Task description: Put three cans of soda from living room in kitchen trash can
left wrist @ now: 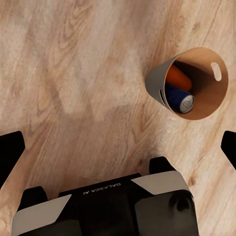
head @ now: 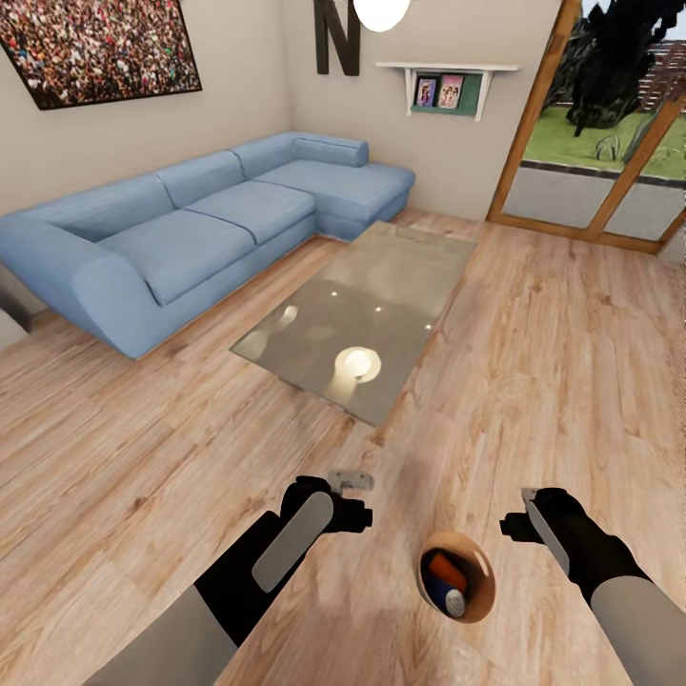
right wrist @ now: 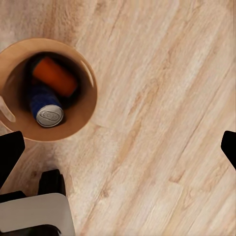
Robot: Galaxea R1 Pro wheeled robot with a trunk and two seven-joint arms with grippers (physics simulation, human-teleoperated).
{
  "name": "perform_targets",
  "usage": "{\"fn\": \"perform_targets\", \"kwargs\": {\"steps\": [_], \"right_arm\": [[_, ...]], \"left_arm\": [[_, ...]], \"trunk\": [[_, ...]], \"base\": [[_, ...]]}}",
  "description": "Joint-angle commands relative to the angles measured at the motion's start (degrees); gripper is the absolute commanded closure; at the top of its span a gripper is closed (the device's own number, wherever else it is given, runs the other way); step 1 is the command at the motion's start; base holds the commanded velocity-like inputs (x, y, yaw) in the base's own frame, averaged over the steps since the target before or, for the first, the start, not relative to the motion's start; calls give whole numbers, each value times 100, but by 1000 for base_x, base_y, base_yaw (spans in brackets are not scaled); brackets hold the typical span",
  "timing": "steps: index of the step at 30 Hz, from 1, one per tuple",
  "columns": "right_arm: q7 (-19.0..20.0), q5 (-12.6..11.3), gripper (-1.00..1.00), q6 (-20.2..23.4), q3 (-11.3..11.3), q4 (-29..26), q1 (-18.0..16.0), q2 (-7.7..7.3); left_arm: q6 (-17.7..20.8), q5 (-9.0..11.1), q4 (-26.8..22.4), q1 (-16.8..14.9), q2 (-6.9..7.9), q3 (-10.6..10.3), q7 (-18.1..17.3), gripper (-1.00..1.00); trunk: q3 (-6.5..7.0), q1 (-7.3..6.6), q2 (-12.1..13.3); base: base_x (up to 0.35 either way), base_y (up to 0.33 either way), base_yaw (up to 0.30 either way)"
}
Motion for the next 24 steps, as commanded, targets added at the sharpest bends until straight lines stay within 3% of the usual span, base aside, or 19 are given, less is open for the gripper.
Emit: {"fn": "perform_targets", "kwargs": {"steps": [1, 24], "right_arm": [[0, 0, -100, -1, 0, 0, 0, 0], [-8, 0, -100, -3, 0, -6, 3, -3]], "left_arm": [[0, 0, 0, 2, 0, 0, 0, -100], [0, 0, 0, 3, -3, 0, 0, -100]], "trunk": [[28, -22, 42], [651, -528, 964]], "base": [[0, 0, -77], [0, 0, -80]]}}
